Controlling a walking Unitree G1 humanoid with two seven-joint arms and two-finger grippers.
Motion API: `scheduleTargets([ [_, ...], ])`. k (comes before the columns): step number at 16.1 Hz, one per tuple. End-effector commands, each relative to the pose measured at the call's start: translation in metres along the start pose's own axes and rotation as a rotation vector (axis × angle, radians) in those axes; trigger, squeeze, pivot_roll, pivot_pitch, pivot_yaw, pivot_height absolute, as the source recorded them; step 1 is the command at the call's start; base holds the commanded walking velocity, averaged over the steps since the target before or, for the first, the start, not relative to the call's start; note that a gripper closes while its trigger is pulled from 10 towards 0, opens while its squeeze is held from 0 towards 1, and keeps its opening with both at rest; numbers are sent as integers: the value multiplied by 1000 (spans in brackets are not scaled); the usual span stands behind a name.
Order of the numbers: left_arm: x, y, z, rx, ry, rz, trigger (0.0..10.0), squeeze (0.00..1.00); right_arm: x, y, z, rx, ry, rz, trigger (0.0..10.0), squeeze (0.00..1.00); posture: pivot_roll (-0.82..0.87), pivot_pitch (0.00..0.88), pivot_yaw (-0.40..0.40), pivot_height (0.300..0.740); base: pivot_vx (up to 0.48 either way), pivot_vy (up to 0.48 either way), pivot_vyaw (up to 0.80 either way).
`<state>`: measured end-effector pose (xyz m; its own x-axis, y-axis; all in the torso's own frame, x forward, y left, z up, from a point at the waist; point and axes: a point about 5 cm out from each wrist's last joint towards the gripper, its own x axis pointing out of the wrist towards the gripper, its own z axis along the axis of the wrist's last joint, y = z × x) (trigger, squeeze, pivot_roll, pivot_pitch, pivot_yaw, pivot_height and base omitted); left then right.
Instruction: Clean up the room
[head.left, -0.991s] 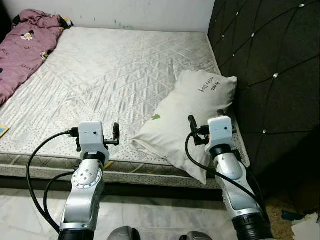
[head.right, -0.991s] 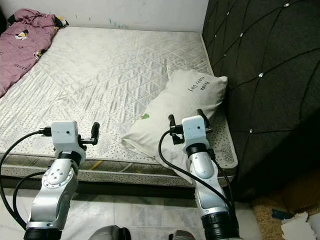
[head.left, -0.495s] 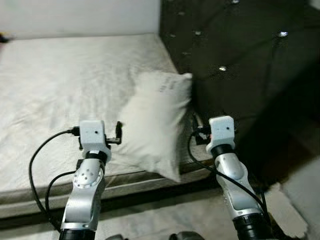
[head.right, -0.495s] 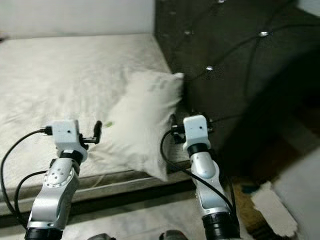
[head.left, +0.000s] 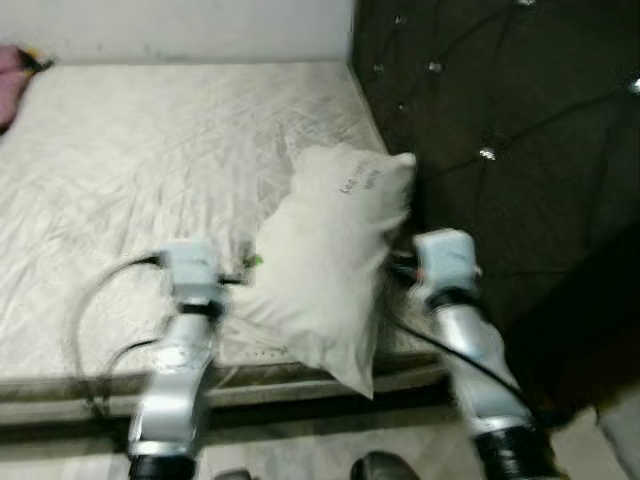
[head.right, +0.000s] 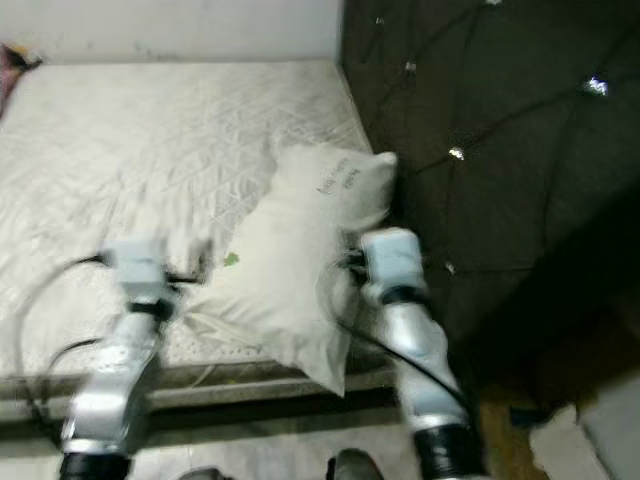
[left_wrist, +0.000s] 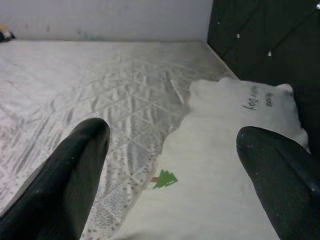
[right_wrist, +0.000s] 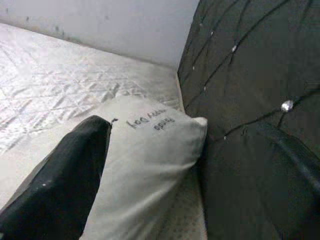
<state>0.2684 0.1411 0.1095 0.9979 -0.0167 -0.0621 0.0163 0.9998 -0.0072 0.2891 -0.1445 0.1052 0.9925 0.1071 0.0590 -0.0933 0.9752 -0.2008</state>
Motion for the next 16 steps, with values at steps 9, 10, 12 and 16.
scheduleTargets([
  [9,-2,13,-2,21,10,42,10000,0,3,14,5,22,-20,50,10000,914,-47,26,4,740,0,0,200],
  [10,-2,12,-1,15,1,32,10000,0,3,14,5,23,-18,52,10000,902,-47,25,2,740,0,0,0],
  [12,-2,11,-1,11,-4,25,10000,0,3,13,5,26,-16,53,10000,886,-47,23,1,740,0,0,0],
  [16,-3,11,-2,8,-1,23,10000,0,3,13,3,35,-7,53,10000,812,-46,22,0,740,0,0,-361],
])
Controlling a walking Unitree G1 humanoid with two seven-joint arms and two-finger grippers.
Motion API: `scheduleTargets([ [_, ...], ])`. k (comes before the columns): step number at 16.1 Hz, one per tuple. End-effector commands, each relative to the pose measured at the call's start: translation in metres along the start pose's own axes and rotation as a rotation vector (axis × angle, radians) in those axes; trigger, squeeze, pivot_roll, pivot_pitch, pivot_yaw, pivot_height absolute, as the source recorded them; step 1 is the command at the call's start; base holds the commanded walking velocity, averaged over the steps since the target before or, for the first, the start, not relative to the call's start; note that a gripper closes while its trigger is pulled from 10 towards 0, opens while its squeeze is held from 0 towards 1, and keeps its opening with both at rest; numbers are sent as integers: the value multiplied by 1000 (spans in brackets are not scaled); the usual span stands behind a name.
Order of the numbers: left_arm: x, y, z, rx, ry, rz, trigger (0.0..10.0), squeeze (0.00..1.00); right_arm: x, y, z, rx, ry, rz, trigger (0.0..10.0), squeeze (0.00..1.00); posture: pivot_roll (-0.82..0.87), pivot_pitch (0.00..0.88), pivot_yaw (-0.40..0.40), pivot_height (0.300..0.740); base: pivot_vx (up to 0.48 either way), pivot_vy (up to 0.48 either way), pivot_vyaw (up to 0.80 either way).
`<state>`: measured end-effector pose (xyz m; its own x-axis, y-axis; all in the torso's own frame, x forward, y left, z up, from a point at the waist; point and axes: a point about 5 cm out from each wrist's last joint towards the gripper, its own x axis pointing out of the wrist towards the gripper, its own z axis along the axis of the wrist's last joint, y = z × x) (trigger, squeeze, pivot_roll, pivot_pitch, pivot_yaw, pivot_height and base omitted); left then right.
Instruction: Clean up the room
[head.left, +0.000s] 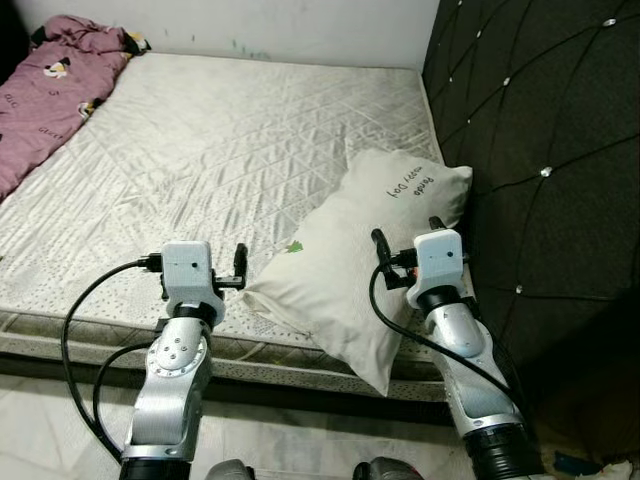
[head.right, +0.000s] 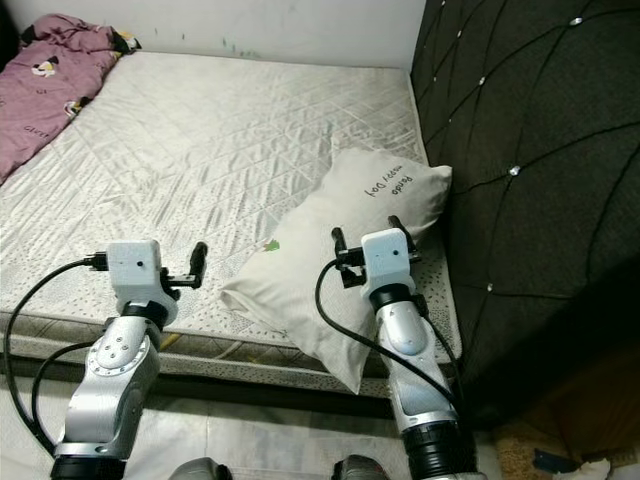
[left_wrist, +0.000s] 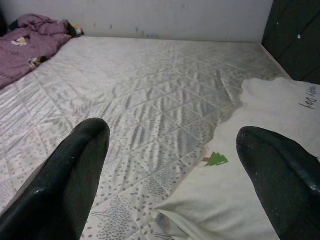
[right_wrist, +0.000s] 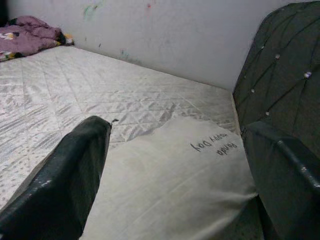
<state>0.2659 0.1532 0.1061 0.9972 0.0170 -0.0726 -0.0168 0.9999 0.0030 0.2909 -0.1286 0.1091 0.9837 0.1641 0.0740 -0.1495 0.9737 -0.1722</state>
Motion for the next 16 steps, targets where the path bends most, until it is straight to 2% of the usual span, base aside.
scheduleTargets([
  [1,0,-2,2,-1,-11,-11,10000,0,-1,-2,-3,2,18,1,10000,804,-46,22,0,740,0,0,-663],
  [4,0,-2,2,-1,-11,-13,10000,0,-1,-2,-3,4,18,1,10000,792,-46,24,0,740,0,0,0],
  [7,0,-2,2,-2,-12,-17,10000,0,-1,-2,-3,5,18,-2,10000,784,-46,26,1,740,277,0,0],
  [10,0,-2,2,-1,-14,-21,10000,0,0,-2,-4,12,21,-7,10000,725,-46,28,3,740,336,0,-688],
  [11,0,-2,3,-1,-15,-22,10000,0,0,-2,-3,12,20,-7,10000,624,-47,28,4,740,356,0,-625],
  [14,1,-1,3,1,-16,-22,10000,0,0,-2,-3,12,18,-8,10000,510,-47,29,7,740,301,0,0],
  [15,1,-1,2,6,-10,-15,10000,0,0,-2,-3,12,18,-8,10000,310,-45,28,5,740,0,0,0],
  [16,1,-1,2,1,-10,-13,10000,0,0,-2,-3,12,19,-8,10000,188,-45,28,5,740,0,0,0],
])
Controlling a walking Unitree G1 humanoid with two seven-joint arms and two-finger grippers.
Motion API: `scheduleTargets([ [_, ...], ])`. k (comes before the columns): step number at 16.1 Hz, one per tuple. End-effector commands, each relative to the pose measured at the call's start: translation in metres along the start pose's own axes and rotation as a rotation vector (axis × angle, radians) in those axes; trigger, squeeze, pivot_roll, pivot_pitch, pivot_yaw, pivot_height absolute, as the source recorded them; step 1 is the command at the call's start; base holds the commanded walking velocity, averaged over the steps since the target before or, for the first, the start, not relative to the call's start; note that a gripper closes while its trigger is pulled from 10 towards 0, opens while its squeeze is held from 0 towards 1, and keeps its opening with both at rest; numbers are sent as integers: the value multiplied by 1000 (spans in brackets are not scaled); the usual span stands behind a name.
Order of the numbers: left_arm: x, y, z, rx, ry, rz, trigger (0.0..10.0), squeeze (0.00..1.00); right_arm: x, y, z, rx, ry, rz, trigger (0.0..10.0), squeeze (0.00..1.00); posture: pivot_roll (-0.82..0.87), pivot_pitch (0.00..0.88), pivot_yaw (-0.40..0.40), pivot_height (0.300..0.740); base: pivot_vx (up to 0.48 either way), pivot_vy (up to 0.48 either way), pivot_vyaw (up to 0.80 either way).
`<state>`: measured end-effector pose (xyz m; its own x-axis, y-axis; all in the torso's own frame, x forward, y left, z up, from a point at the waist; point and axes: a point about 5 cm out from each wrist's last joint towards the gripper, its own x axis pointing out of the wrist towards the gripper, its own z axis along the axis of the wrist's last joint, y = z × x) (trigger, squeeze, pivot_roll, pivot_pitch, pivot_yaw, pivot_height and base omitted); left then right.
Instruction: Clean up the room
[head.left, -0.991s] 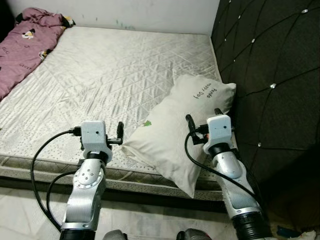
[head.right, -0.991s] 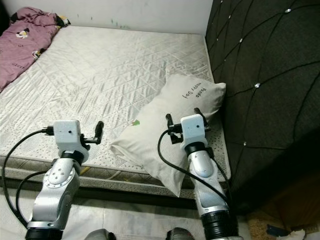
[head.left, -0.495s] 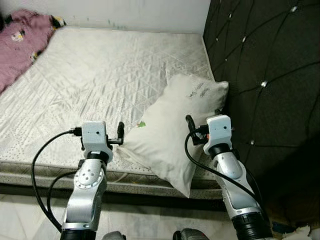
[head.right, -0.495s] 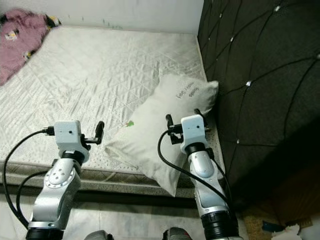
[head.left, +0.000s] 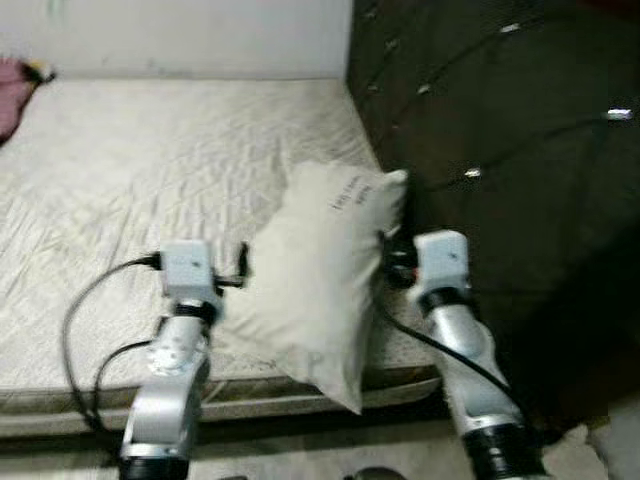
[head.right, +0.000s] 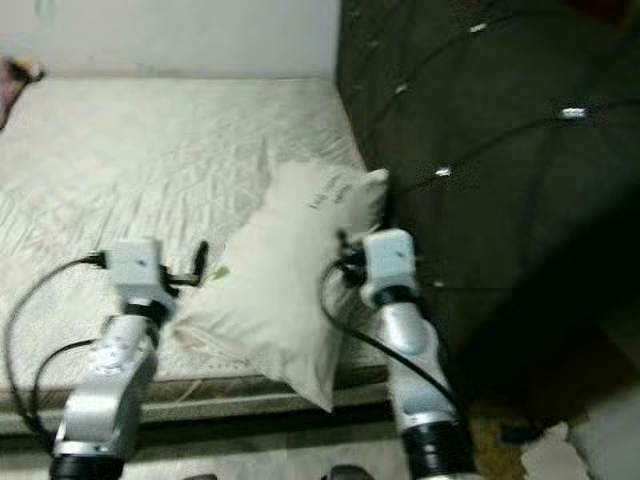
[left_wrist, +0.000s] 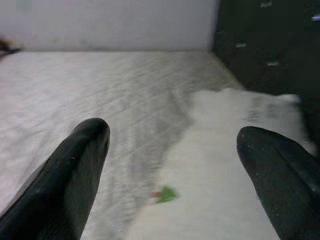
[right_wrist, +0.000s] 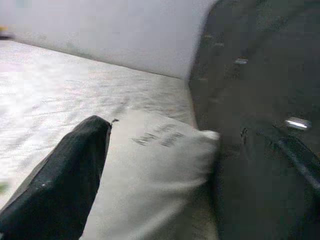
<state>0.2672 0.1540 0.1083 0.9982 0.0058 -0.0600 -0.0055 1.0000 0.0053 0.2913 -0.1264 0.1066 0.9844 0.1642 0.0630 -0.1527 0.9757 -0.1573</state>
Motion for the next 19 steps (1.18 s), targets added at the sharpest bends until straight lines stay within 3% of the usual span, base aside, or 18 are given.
scheduleTargets([
  [1,0,-1,0,-3,2,-1,10000,0,0,-4,-1,-3,8,-9,10000,165,-45,28,5,740,0,0,0],
  [2,0,-2,0,-2,3,-3,10000,0,0,-4,-1,-4,8,-8,10000,43,-45,27,4,740,0,0,0],
  [3,0,-2,-1,-1,4,-5,10000,0,0,-5,-1,-5,9,-7,10000,0,-46,27,4,740,0,0,0],
  [8,2,-2,0,-5,1,-6,10000,0,2,-3,-1,-10,12,6,10000,0,-52,33,5,740,0,0,0],
  [14,3,10,6,5,-23,40,10000,0,6,-1,2,-1,8,15,10000,0,-43,49,16,740,0,0,0],
  [19,3,7,2,5,-11,39,10000,0,6,-4,0,6,17,0,10000,0,-36,15,12,740,0,0,-733],
])
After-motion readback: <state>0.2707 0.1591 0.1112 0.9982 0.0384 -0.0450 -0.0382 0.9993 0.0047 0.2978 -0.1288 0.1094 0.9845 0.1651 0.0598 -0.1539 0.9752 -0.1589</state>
